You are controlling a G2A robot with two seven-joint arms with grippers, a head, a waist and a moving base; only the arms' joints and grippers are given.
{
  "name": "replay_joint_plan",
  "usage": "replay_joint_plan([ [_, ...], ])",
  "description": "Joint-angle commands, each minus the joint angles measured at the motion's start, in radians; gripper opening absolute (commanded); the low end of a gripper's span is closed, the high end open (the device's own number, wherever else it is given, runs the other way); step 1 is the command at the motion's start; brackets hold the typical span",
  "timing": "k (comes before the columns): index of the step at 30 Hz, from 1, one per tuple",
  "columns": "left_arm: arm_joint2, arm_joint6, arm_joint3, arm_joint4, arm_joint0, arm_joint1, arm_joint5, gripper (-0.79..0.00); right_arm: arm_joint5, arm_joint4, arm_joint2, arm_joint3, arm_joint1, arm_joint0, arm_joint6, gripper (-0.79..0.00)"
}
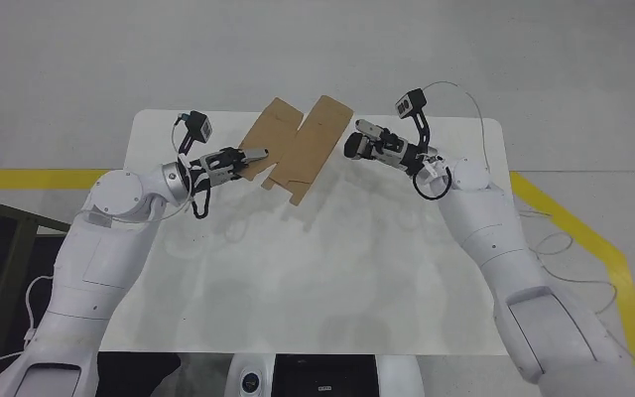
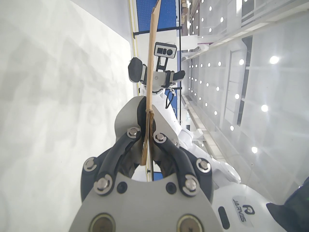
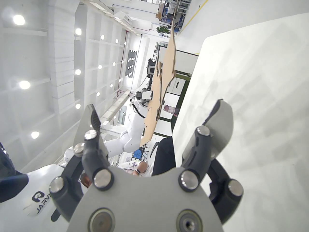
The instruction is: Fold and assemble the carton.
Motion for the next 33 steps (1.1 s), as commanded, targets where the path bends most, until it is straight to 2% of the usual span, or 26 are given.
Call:
replay_joint_plan([
  [1, -0.013, -0.037, 0.01, -0.003, -0.002, 0.003, -0.009, -0.785, -0.002, -0.025, 0.007, 0.015, 0.008, 0.008, 0.017, 0.0],
  [9, -0.049, -0.2, 0.018, 0.01, 0.005, 0.018, -0.088, -0.785, 0.149, -0.076, -0.006, -0.031, 0.038, 0.035, 0.168, 0.0],
  [15, -0.06, -0.303, 0.011, -0.003, 0.013, 0.026, -0.127, -0.785, 0.2, -0.091, -0.008, -0.06, 0.067, 0.049, 0.219, 0.0],
  [22, -0.064, -0.376, 0.006, -0.012, 0.025, 0.032, -0.144, -0.785, 0.23, -0.102, -0.044, -0.074, 0.092, 0.038, 0.249, 0.0],
  [26, -0.061, -0.417, -0.008, -0.024, 0.031, 0.035, -0.155, -0.785, 0.245, -0.04, -0.073, -0.113, 0.093, 0.02, 0.264, 0.0],
  [33, -0.048, -0.418, -0.019, -0.025, 0.036, 0.035, -0.159, -0.785, 0.263, 0.007, -0.13, -0.176, 0.094, 0.006, 0.283, 0.0],
])
